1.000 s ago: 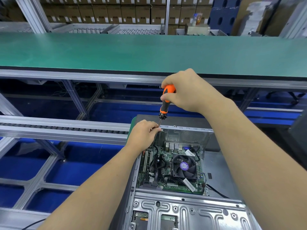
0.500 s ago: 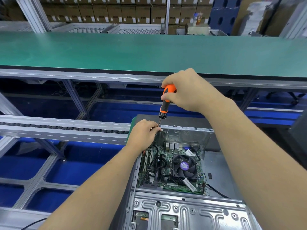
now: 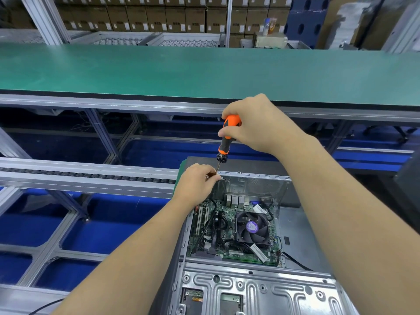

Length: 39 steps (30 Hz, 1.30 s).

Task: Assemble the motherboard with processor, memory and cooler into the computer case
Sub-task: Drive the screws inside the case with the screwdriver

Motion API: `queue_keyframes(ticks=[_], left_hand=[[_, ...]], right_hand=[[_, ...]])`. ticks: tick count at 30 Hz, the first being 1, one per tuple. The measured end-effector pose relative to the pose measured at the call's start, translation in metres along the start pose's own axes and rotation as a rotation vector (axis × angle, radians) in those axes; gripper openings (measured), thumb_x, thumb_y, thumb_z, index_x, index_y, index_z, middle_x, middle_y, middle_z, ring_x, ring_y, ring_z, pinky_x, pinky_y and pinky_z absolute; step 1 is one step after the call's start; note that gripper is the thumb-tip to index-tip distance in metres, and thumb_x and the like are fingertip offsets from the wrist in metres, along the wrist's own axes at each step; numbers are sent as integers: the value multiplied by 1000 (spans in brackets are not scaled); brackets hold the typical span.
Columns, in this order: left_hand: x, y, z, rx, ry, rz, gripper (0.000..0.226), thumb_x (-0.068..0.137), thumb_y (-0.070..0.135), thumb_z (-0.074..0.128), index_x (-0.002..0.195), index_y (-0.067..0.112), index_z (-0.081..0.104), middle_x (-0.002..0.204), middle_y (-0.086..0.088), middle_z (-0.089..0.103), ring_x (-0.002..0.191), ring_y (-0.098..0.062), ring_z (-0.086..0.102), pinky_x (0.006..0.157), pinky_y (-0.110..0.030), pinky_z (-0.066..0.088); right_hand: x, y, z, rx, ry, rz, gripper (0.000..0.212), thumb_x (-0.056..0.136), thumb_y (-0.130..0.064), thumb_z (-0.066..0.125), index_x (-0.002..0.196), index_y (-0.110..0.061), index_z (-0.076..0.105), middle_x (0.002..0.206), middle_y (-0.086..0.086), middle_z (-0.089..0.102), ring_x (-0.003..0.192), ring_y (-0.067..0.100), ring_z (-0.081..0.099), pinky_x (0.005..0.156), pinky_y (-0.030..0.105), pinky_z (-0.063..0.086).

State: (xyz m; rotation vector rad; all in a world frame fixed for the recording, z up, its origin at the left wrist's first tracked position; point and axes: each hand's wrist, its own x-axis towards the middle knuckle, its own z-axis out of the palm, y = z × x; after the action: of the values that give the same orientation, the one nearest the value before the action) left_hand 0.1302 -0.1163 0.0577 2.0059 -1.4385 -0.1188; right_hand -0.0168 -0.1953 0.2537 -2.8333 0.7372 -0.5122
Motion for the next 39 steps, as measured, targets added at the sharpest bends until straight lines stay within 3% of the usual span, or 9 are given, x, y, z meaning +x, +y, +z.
queue_keyframes(ticks=[4,9,14,18,23,27,31,36,39], left_hand=[[0,0,0,13,-8,-14,17,95,36,64,99,21,72,79,11,51,78,-12,51,73,-29,42],[0,-1,0,12,9,-8,16,95,32,63,97,19,72,75,14,51,78,-14,50,72,-28,39],[2,-1,1,-22,0,21,13,94,25,66,89,14,71,87,6,62,83,-14,56,77,-32,48],[2,-2,2,-31,-2,11,13,96,20,62,89,12,71,91,3,65,87,-16,58,84,-40,51],[1,0,1,-36,19,6,12,94,26,65,93,16,70,88,6,65,81,-13,58,78,-33,52],[1,2,1,9,-25,49,12,97,20,60,94,13,69,90,1,66,85,-19,57,80,-39,50],[1,0,0,-20,-26,30,11,98,16,58,91,13,66,90,2,63,85,-17,55,80,-37,50],[2,3,-1,-4,-42,50,15,98,24,59,95,13,69,90,1,63,86,-18,56,79,-33,47],[2,1,-1,10,-60,53,16,99,18,57,88,9,65,86,-1,60,83,-21,54,80,-41,49]], right_hand=[[-1,-4,-5,-47,-50,-6,45,87,-49,73,108,-9,71,88,8,66,79,24,55,72,39,53],[-1,-5,-9,-6,-109,-70,35,91,-24,73,126,-22,66,101,-2,62,88,23,56,78,36,52],[4,-10,-7,-146,-116,-42,46,90,-57,65,101,-12,68,83,4,61,82,28,57,63,34,45],[4,-12,-10,-72,-135,-120,34,92,-27,71,126,-21,65,91,-4,52,88,23,51,79,35,50],[5,-8,-6,-115,-67,-68,30,91,-40,69,103,-12,69,71,-4,50,70,21,49,66,36,47],[5,-4,-7,-118,-78,-32,39,88,-47,71,84,-9,65,74,6,59,67,22,49,61,34,43],[2,-4,-9,-4,-69,-87,28,90,-26,73,117,-20,69,90,-3,58,85,22,54,79,36,51],[4,0,-10,-111,-66,9,46,84,-55,72,91,-9,68,74,4,62,71,24,59,68,38,54],[0,2,-10,14,-98,-29,35,87,-33,77,118,-21,67,94,-3,63,86,24,61,78,35,53]])
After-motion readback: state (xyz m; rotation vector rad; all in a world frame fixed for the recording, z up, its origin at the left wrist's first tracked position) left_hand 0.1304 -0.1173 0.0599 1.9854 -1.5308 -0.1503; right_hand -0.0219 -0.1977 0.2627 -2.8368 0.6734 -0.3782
